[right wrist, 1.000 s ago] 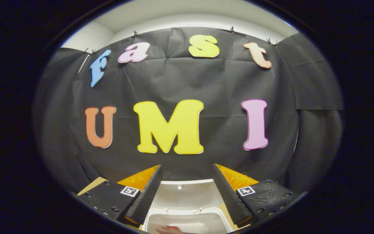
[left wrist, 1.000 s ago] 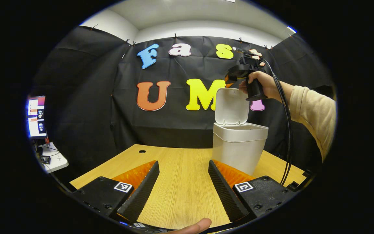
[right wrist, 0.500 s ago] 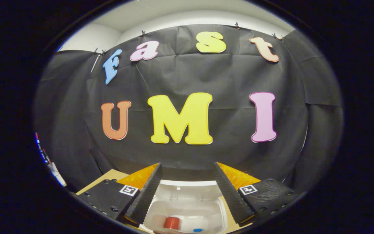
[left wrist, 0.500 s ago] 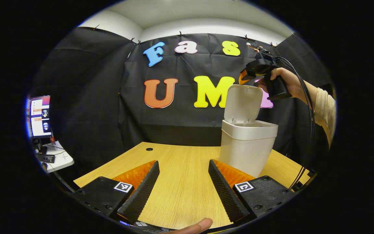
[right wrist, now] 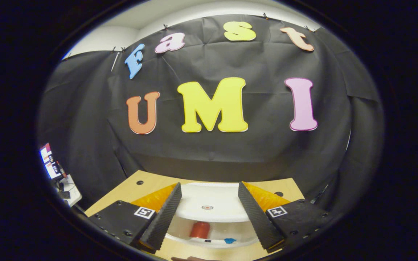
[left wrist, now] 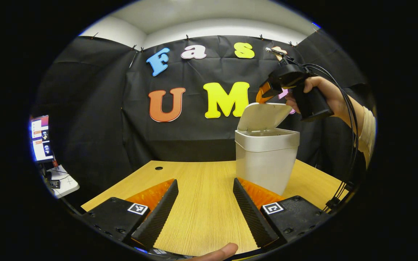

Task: Press the lid of the desktop garbage bin to open it, pick up the crumpled paper on the desktop and throw it into the bin, then pick up the pop can on the desktop and drop it into the bin, and finally close the garbage bin lid.

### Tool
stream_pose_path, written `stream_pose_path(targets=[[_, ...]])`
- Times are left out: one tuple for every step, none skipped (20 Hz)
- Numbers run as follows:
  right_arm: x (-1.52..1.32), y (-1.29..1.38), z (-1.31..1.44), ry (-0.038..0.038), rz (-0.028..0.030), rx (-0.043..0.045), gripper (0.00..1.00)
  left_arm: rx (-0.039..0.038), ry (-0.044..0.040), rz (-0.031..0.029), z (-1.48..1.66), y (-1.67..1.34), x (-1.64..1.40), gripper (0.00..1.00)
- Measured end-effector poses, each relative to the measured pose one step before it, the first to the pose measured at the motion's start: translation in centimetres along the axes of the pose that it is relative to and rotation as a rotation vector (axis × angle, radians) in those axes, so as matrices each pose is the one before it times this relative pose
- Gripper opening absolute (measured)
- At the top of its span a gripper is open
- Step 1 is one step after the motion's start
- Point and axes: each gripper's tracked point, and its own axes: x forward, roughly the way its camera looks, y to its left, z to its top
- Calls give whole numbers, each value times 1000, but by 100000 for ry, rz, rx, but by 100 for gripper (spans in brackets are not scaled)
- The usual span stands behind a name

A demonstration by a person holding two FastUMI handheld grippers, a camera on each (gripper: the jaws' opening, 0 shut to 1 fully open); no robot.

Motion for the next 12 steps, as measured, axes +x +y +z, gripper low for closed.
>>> stream_pose_path(targets=[[-15,6,-701,581,283,327,93,88,-225,36,41,105,65,98],[39,-14,-843,481,391,132,96,151,-230,0,-45,29,46,98],[152,-77,-737,668,-104,-75,96,136,-158,145,-16,149,69,98],[235,-196,-707,1286,-820,-601,96,-261,308,604,-34,196,35,98],[232,-166,-628,1284,13,-371,96,-485,428,488,-78,178,93,98],[105,-25,-611,1835,121,41,97,-512,470,123,-177,-11,112,98],[114,-120,-564,2077,-68,435,93,-434,518,151,-158,-35,88,98],[-24,-107,-424,1223,-418,18,97,13,133,-15,-23,16,-34,98],[-73,-151,-502,774,-1028,-1602,97,233,-173,91,109,-25,2,98],[-121,-28,-593,905,-1065,-1853,94,170,-185,28,32,-20,-12,98],[-69,-82,-618,699,-902,-946,98,158,-239,-125,81,-48,20,98],[-290,-90,-760,1361,-647,-468,97,243,-46,-430,69,-147,21,98]])
